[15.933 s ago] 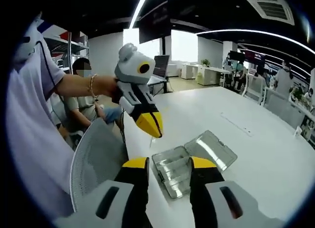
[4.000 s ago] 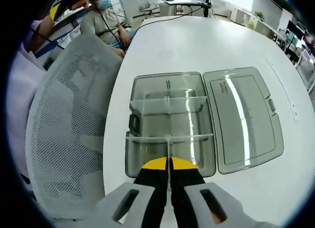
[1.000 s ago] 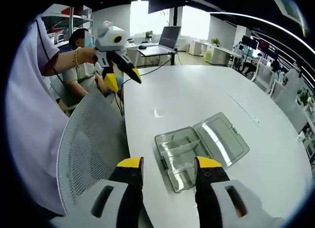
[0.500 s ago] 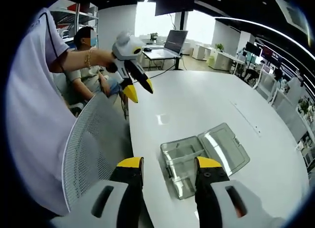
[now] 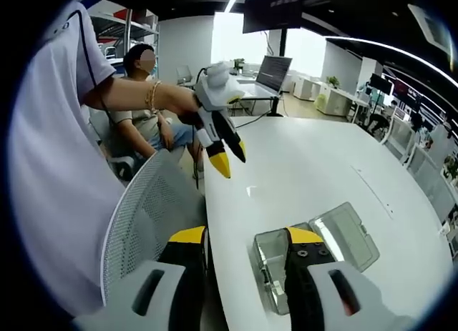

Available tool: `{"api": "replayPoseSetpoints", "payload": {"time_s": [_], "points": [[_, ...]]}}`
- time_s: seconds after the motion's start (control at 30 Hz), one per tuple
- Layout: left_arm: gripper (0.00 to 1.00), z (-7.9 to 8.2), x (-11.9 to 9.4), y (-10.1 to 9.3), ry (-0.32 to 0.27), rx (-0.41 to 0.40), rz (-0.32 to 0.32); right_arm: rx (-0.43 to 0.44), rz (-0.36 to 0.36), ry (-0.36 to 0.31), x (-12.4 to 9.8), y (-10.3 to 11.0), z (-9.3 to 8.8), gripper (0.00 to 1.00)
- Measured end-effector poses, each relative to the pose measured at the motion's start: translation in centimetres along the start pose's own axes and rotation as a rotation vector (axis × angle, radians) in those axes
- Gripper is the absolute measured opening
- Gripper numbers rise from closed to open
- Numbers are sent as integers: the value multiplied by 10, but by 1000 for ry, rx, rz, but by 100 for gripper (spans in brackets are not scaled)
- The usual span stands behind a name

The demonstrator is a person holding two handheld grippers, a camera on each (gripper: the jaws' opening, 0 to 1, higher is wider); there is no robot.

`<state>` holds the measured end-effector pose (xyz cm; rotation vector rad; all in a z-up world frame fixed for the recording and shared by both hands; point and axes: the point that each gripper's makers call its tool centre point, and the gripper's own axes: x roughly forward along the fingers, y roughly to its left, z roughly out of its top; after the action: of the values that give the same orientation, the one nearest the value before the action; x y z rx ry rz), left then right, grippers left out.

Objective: Insert the divider into the dual guide fixture by aligning both edges with the guide slots and pushing it downward to the bottom, including one-sided entry, uneven engagement, binding, and posture correction.

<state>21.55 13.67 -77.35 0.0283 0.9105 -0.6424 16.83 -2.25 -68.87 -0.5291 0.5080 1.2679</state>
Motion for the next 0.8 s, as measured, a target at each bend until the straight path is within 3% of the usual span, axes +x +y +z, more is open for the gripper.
{"api": "replayPoseSetpoints", "payload": {"time_s": [0.27,0.8], "points": [[47,-3,7,3,32,-28,19,-20,49,-48,9,13,13,38],[47,-8,28,9,86,-113,62,-25,76,-130,19,32,38,40]]}}
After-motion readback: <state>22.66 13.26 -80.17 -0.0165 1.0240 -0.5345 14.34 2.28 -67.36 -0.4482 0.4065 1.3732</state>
